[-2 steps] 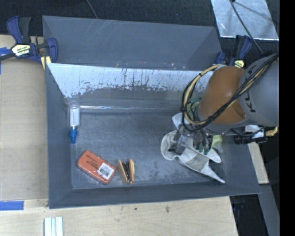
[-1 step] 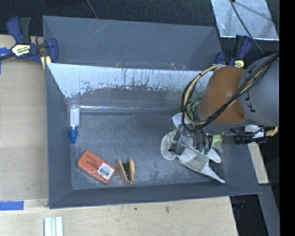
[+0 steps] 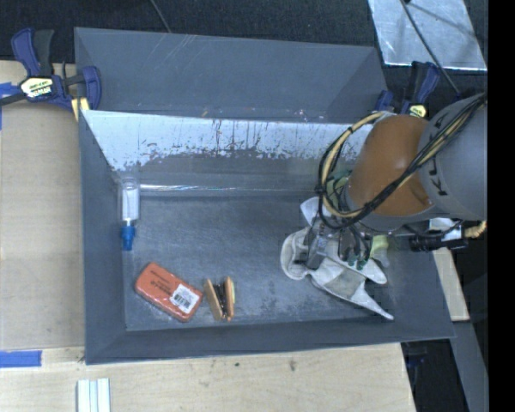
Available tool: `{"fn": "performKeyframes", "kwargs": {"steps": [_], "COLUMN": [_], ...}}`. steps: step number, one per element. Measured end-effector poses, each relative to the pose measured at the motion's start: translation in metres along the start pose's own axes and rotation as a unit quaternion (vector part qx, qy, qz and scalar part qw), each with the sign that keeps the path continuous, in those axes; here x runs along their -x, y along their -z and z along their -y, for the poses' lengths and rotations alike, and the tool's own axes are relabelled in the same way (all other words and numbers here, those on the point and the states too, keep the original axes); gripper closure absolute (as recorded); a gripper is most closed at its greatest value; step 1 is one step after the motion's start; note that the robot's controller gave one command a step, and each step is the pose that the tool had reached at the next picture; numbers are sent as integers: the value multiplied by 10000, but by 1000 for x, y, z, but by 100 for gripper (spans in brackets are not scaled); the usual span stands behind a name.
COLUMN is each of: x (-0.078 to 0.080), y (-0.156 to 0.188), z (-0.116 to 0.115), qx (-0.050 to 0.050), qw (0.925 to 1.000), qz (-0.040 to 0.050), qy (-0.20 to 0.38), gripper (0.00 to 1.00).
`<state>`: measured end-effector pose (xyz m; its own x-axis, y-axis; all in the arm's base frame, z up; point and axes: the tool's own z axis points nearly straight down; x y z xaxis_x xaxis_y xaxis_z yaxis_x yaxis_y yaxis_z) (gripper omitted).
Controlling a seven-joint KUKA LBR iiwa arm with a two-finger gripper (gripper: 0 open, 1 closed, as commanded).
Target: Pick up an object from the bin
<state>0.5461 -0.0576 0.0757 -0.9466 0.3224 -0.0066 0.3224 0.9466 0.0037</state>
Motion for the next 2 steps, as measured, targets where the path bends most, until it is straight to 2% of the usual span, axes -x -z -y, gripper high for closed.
{"fn": "performKeyframes", "kwargs": {"steps": [2], "x": [-1], "y": [16], "z": [0], "qx": [-6], "qw": [10000], "qz": [-26], "qy": [6], "gripper": [100]}}
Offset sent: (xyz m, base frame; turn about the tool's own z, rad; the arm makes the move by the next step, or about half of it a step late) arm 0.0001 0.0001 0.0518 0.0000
